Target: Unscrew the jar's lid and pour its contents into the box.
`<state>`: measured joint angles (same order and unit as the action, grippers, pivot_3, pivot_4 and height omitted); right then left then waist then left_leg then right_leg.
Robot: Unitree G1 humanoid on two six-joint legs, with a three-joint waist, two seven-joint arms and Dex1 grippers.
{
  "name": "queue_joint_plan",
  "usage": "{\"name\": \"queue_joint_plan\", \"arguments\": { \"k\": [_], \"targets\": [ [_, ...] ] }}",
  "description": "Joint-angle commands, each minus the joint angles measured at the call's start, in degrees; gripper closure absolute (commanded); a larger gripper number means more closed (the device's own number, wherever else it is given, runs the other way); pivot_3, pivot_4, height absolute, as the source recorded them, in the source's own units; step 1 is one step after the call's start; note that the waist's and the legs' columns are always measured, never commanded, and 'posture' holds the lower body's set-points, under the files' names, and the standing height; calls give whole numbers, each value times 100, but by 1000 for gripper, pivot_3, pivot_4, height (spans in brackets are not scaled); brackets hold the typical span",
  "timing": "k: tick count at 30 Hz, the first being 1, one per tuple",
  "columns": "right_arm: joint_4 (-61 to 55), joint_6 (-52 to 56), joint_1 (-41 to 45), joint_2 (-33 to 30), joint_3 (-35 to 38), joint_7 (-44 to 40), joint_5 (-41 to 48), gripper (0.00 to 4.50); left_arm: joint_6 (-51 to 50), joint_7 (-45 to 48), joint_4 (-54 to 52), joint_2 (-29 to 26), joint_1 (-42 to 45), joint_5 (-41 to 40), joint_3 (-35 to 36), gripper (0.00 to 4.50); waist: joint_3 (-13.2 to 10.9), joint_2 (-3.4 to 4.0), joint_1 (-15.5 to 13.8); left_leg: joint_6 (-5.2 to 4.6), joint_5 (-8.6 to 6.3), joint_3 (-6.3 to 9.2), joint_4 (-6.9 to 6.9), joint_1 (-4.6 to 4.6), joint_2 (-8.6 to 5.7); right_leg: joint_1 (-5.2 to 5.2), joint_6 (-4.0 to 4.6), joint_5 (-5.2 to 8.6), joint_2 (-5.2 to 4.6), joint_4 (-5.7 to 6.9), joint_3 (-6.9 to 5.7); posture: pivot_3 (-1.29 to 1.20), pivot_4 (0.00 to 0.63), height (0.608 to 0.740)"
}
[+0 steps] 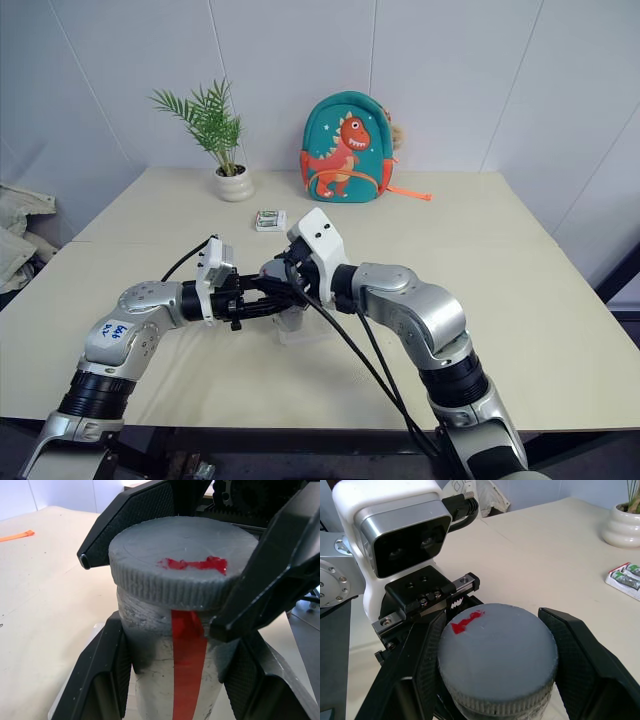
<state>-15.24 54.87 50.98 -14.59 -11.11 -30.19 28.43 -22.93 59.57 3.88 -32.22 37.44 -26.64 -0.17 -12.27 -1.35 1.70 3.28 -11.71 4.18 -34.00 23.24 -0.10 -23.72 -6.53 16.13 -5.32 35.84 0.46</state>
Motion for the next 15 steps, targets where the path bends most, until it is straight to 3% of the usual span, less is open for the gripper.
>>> {"name": "queue_joint_plan", "arguments": {
  "k": [1, 15],
  "targets": [
    [-167, -196, 7, 42, 58, -201, 117, 1894, 77, 5, -133, 5, 4, -68, 147, 2436, 0, 0, -1, 0, 0, 0, 0, 0, 0, 0, 0, 0, 0, 0, 0, 0, 150, 740],
    [525, -1975, 189, -556, 151, -3529, 734, 1894, -407, 1019, -965, -169, -276, -825, 88, 2436, 0, 0, 4, -2, -1, -1, 4, -1, 0, 4, -1, 0, 2, -9, -1, 0, 150, 740]
  ]
}}
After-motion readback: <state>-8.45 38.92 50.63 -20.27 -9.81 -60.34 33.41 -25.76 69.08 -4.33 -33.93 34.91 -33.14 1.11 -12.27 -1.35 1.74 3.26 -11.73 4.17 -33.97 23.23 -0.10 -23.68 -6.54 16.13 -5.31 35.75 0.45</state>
